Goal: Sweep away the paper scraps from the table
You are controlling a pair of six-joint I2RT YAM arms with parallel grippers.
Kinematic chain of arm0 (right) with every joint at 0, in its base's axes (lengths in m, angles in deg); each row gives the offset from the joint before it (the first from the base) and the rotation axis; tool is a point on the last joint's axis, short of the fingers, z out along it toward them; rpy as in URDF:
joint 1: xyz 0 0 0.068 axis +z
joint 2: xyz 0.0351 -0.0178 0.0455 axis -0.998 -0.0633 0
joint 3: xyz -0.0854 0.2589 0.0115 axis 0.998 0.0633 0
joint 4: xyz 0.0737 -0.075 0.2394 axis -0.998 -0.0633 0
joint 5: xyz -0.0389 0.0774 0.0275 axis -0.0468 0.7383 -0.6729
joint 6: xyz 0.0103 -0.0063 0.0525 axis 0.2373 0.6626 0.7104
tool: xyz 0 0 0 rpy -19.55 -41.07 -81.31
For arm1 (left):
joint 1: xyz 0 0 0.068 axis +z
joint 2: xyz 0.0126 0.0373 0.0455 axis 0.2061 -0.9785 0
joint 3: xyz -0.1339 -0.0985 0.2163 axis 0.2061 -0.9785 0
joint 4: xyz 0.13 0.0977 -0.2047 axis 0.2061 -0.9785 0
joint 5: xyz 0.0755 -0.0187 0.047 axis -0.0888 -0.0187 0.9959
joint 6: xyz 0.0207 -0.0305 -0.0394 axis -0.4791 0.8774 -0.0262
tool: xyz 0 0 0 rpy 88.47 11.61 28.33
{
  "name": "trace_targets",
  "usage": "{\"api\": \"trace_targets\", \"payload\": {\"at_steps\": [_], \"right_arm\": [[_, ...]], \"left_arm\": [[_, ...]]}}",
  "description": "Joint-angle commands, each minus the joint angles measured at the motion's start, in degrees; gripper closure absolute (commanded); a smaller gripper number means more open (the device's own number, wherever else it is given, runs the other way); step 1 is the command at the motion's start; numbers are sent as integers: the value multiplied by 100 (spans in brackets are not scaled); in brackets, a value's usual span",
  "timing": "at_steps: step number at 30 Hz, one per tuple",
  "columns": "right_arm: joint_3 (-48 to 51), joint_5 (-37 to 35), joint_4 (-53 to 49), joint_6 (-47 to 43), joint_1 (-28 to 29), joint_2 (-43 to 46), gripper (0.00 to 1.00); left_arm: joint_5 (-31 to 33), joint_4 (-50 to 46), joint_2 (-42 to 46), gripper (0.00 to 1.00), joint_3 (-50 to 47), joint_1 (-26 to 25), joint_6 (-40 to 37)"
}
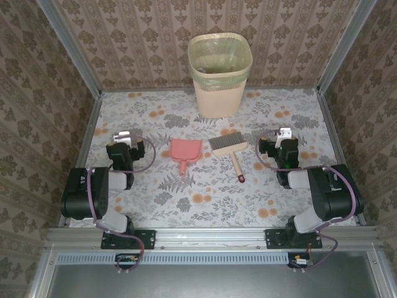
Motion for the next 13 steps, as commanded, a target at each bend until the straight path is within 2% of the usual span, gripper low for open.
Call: {"api": "trace_targets", "payload": {"at_steps": [1, 13], "right_arm": [[-87, -104, 63, 70, -21, -10, 0], [-86, -105, 63, 70, -21, -11, 0]], "left_arm": [[-30, 82, -24, 0, 128, -23, -129], [-49, 107, -21, 0, 119, -22, -132]]}}
